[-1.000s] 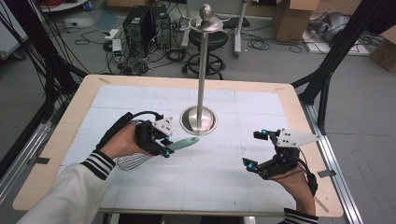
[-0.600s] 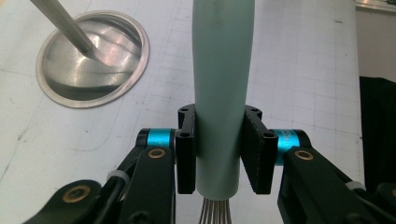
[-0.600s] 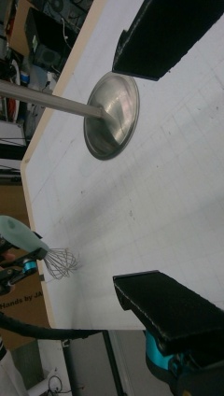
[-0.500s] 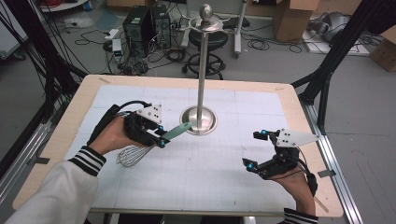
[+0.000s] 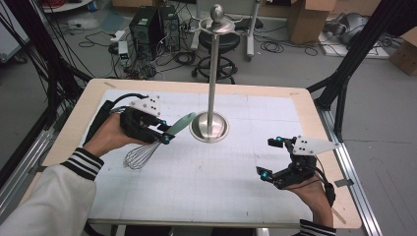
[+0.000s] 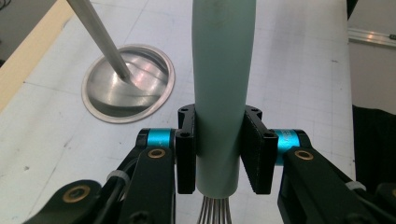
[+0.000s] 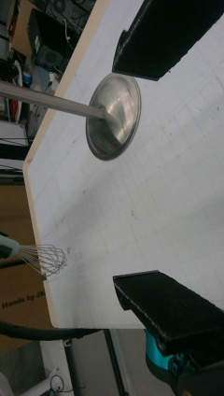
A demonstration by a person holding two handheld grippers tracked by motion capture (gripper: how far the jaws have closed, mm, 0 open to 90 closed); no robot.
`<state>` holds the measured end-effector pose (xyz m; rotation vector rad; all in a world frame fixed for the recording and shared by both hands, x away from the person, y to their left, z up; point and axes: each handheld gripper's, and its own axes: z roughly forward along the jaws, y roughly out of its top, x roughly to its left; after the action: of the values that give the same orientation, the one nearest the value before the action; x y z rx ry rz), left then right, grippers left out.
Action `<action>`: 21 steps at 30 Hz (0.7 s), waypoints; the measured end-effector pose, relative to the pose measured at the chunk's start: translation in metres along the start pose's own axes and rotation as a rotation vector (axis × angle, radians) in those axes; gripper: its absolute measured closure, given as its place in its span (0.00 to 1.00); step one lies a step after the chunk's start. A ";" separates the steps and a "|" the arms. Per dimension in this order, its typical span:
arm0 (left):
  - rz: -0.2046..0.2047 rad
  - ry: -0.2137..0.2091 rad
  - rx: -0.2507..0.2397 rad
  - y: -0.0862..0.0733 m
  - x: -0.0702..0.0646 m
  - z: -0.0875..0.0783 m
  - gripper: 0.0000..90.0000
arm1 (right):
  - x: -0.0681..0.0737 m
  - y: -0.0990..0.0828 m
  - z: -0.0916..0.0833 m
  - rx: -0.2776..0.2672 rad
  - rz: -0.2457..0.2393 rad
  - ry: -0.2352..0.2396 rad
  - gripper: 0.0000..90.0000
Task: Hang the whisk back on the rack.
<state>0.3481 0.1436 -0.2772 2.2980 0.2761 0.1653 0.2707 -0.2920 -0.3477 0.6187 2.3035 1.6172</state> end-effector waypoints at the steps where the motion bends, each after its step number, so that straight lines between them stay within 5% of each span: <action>1: -0.008 -0.004 -0.010 0.000 0.001 -0.002 0.77 | 0.000 0.000 0.000 0.001 -0.004 -0.002 0.01; 21: -0.027 0.027 -0.074 0.009 0.014 -0.027 0.77 | 0.000 0.000 0.000 0.005 -0.001 -0.002 0.01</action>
<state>0.3574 0.1606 -0.2516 2.2188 0.3102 0.1898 0.2711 -0.2919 -0.3481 0.6203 2.3060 1.6103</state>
